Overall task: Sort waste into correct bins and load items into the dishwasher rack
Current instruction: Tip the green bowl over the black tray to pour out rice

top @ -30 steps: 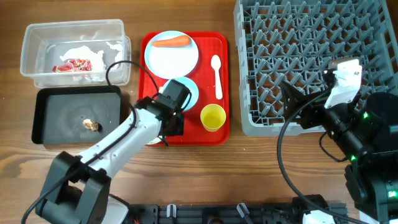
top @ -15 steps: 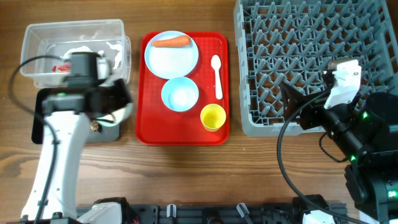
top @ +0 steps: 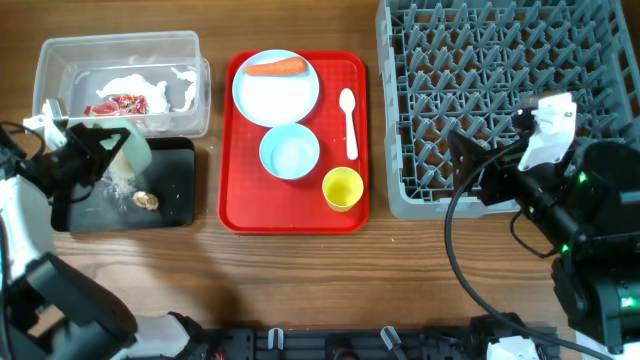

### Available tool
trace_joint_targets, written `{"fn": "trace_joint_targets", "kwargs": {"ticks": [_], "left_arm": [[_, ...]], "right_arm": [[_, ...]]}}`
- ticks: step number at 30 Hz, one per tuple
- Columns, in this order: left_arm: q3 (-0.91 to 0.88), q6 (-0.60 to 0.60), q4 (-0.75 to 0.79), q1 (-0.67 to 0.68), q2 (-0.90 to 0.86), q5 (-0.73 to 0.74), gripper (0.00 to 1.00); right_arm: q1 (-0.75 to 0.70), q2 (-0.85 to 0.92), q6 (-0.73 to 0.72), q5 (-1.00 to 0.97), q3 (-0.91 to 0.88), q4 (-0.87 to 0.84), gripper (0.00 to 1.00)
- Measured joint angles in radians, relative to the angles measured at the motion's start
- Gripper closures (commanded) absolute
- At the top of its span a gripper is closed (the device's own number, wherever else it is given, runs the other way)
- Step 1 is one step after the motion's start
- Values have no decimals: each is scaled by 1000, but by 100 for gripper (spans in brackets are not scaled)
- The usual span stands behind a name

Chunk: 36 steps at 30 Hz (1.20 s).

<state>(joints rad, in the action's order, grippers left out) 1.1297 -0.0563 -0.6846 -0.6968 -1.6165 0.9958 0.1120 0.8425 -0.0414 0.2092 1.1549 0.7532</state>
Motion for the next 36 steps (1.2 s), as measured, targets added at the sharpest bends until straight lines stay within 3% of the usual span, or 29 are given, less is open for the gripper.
{"fn": "trace_joint_targets", "kwargs": {"ticks": [6, 16, 36], "left_arm": [[0, 3, 13, -101, -121, 224, 96], [0, 0, 6, -161, -131, 498, 96], [0, -8, -147, -216, -131, 548, 96]], "right_arm": [[0, 6, 0, 8, 0, 3, 0], [0, 6, 0, 12, 0, 25, 0], [0, 5, 0, 12, 0, 25, 0]]}}
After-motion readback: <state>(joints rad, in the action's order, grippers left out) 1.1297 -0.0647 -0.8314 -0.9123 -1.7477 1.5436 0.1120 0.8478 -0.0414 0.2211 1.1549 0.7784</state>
